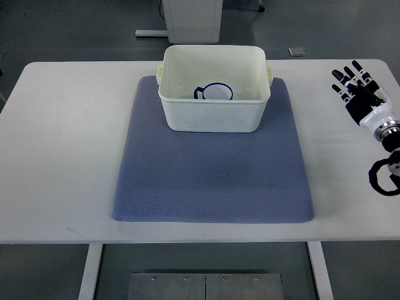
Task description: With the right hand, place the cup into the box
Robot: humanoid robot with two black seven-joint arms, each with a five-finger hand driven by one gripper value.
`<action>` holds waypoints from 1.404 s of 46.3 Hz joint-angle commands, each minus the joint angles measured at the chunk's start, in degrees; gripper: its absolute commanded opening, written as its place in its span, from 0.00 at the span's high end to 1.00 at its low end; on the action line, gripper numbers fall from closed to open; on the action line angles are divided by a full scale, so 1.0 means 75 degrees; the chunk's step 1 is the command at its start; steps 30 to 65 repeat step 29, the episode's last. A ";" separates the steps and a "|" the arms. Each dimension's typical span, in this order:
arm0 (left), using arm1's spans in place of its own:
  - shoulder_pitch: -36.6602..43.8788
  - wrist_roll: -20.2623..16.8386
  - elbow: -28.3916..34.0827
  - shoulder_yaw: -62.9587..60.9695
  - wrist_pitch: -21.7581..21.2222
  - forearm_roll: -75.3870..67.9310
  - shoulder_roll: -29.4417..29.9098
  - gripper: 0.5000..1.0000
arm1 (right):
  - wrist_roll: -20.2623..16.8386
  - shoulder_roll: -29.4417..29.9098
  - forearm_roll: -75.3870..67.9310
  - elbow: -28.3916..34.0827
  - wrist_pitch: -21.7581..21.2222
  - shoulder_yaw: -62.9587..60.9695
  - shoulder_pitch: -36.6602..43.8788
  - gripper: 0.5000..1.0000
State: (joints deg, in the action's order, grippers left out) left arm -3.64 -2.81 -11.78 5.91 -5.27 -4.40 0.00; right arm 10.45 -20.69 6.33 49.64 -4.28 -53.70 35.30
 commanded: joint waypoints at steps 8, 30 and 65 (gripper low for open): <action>-0.0007 0.0000 0.0000 0.0009 0.0000 0.0000 0.0000 0.00 | 0.0013 0.0438 -0.0012 -0.0396 -0.0062 0.0058 -0.0147 0.00; 0.0005 0.0000 0.0000 0.0009 0.0000 0.0000 0.0000 0.00 | 0.0130 0.0544 0.0047 -0.0338 -0.0226 0.0176 -0.0253 0.00; 0.0005 0.0000 0.0000 0.0009 0.0000 0.0000 0.0000 0.00 | 0.0130 0.0544 0.0047 -0.0338 -0.0226 0.0176 -0.0253 0.00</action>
